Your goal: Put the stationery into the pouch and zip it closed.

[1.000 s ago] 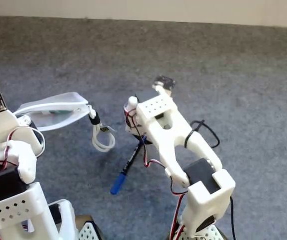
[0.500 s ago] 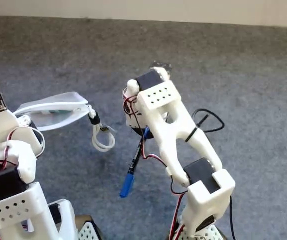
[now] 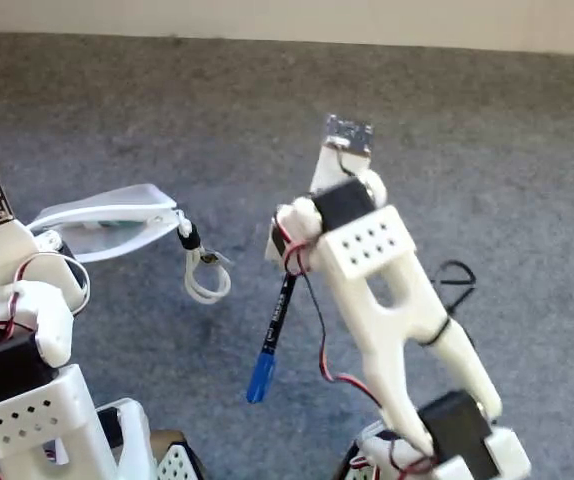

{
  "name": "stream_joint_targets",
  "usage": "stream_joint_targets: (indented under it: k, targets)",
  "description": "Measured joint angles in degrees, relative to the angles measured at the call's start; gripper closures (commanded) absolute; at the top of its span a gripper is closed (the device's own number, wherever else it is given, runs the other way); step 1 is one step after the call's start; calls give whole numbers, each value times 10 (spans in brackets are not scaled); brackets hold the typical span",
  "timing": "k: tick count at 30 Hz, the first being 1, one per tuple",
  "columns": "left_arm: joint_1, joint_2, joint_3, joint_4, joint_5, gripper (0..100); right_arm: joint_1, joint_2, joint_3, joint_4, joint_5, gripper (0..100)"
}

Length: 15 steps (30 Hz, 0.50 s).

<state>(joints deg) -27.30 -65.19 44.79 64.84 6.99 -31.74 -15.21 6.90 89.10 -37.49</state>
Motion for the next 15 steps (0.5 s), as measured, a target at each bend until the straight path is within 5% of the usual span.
stream_joint_targets:
  k: [15]
  targets:
    - [0,0,0,0,0,989,0,-265,206,-149,0,994]
